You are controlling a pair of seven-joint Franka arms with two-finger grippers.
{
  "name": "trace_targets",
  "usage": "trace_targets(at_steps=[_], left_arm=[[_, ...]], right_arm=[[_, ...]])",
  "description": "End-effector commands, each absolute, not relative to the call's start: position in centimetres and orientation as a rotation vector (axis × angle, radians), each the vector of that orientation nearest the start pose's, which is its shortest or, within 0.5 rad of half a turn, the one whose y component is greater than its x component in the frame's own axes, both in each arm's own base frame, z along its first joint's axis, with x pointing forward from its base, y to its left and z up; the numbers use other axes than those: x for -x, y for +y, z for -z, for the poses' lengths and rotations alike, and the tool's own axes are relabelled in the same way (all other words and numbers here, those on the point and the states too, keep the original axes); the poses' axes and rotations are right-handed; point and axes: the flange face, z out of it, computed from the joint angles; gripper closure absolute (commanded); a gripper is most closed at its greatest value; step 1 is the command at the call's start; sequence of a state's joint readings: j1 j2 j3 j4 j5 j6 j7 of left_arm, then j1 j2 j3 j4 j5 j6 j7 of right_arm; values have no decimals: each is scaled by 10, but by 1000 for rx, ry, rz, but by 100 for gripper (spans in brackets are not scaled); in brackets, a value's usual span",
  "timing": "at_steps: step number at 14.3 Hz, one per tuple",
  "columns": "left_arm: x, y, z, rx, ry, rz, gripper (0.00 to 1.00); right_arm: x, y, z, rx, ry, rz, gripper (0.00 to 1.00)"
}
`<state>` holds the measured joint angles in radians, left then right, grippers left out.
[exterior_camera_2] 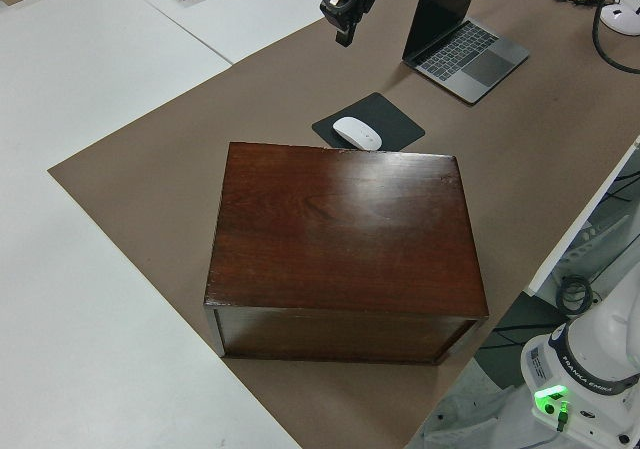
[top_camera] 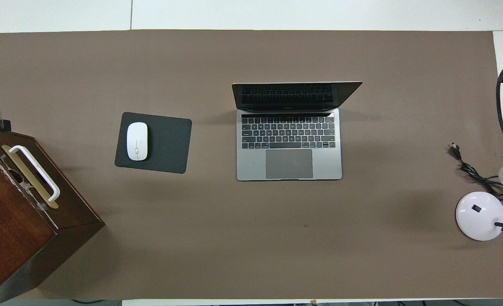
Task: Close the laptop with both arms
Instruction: 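Reach the right gripper to the laptop lid while the left gripper approaches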
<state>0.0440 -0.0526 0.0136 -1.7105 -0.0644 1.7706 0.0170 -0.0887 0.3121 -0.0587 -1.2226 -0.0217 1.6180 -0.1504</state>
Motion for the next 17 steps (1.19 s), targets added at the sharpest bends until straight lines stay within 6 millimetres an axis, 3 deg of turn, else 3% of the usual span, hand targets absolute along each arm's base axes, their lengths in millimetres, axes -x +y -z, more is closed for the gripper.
trace_targets(at_steps=[1, 6, 11, 15, 17], left_arm=[[-557, 22, -592, 3223, -112, 242, 100], [-569, 2, -560, 3230, -92, 332, 100], [-560, -35, -528, 3246, -30, 498, 100], [-531, -91, -499, 3224, 122, 681, 100], [-507, -113, -477, 3201, 187, 804, 100]], right_arm=[[-671, -99, -586, 3208, -71, 178, 100], [-722, -93, -539, 3183, -141, 436, 100], [-773, -74, -516, 3121, -153, 671, 100], [-794, -54, -496, 3044, -7, 865, 100], [-801, -26, -489, 2999, 43, 915, 100]])
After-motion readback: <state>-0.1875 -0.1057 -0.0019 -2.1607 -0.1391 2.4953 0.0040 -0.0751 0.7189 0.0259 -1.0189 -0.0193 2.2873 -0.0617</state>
